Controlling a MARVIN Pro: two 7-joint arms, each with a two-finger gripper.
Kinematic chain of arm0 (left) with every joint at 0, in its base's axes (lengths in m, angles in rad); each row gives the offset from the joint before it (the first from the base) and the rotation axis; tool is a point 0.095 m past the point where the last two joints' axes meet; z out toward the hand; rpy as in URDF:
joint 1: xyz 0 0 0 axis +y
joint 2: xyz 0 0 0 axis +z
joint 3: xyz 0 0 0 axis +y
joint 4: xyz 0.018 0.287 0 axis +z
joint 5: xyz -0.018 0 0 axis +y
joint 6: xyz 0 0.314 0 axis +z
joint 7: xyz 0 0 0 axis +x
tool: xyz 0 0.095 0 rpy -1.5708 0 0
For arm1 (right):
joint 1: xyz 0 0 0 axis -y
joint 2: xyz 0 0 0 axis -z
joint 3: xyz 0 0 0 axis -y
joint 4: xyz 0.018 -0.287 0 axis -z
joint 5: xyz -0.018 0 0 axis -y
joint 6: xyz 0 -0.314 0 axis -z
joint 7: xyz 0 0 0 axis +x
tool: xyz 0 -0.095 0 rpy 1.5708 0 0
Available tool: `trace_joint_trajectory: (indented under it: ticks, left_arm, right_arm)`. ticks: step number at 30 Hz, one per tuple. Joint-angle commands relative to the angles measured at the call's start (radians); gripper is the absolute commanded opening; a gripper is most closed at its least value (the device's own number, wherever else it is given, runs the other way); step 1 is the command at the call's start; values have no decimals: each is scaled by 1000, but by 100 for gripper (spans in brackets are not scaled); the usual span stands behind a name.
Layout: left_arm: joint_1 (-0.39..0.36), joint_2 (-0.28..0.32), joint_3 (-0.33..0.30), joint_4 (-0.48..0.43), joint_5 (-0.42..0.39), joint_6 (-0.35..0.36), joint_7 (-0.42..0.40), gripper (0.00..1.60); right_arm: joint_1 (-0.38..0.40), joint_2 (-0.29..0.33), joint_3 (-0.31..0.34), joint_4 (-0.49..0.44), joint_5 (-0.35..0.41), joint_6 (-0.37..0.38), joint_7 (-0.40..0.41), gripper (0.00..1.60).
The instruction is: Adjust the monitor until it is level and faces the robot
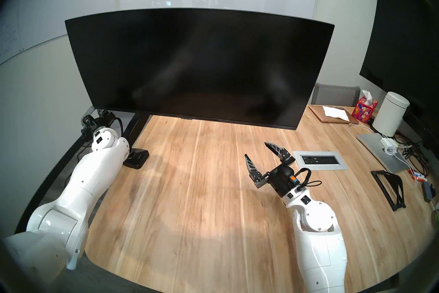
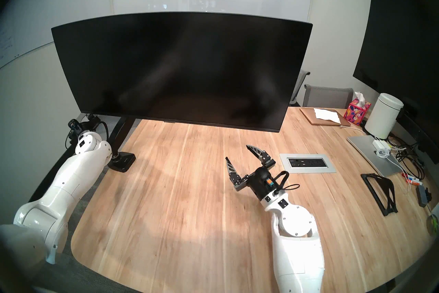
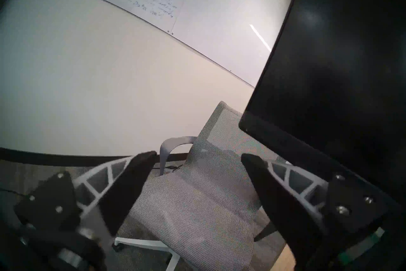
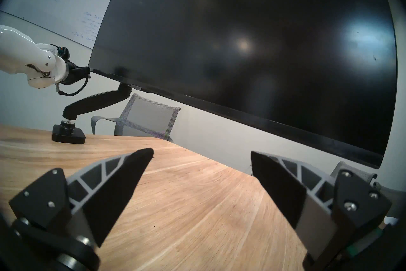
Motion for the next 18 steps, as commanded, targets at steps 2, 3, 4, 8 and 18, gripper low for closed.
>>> trace_joint_trajectory:
  ticks: [2, 3, 4, 8, 18]
  left_arm:
    - [-41, 9, -7, -97, 28, -32, 29, 160]
    - [-37, 11, -6, -103, 31, -33, 35, 160]
    - [-33, 13, -5, -109, 34, -35, 41, 160]
    - [-13, 20, -6, -140, 50, -48, 80, 160]
    - [61, 33, -26, -259, 85, -69, 225, 160]
  right_arm:
    - [7, -1, 1, -20, 5, -4, -1, 160]
    - [7, -1, 1, -20, 5, -4, -1, 160]
    - [7, -1, 1, -20, 5, -4, -1, 160]
    - [7, -1, 1, -20, 5, -3, -1, 160]
    - [7, -1, 1, -21, 5, -3, -1, 160]
